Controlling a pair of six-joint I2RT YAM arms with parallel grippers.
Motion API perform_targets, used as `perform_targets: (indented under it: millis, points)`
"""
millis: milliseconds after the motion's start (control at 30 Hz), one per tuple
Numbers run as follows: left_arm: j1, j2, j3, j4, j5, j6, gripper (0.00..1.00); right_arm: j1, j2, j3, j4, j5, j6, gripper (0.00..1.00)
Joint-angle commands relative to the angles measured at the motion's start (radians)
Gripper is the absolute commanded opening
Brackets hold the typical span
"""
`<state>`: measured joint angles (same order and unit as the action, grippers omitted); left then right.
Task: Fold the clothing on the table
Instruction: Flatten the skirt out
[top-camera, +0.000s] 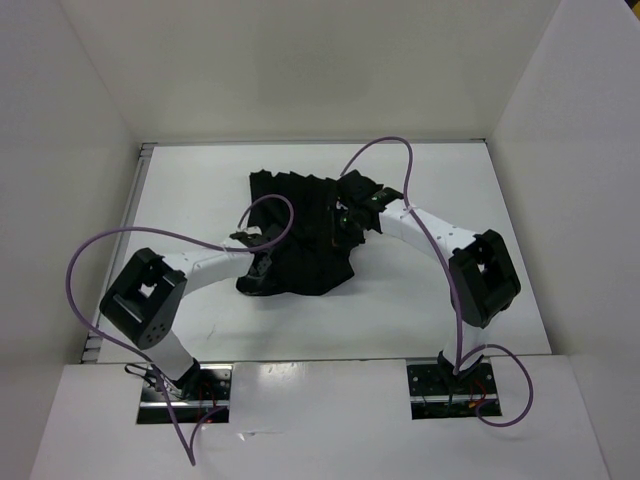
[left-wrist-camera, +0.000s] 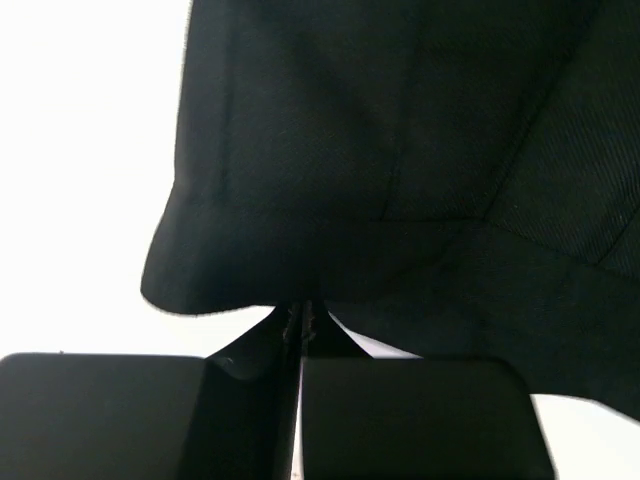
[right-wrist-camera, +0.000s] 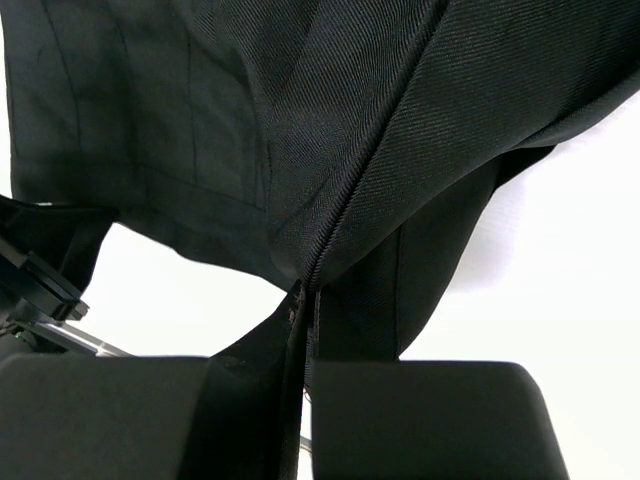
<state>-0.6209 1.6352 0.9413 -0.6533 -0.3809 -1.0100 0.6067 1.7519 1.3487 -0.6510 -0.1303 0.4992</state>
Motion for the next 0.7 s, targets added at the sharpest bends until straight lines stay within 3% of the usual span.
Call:
perform_targets:
  millis: [0,167,433,667]
  points:
    - [-0.002,-0.009,0.024,-0.022,-0.088,-0.053,0.00,0.008,-0.012,-0.014,0.031,-0.023,-0.013,0.00]
    - [0.012,-0.031,0.024,-0.013,-0.099,-0.044,0.00,0.008,-0.012,-0.014,0.031,-0.023,-0.013,0.00]
    - [0.035,0.109,0.024,0.017,-0.127,-0.044,0.00,-0.002,-0.031,-0.025,0.031,-0.023,-0.013,0.00]
    - [0.044,0.133,0.033,0.029,-0.141,-0.035,0.00,-0.088,-0.112,-0.063,0.021,-0.032,-0.022,0.00]
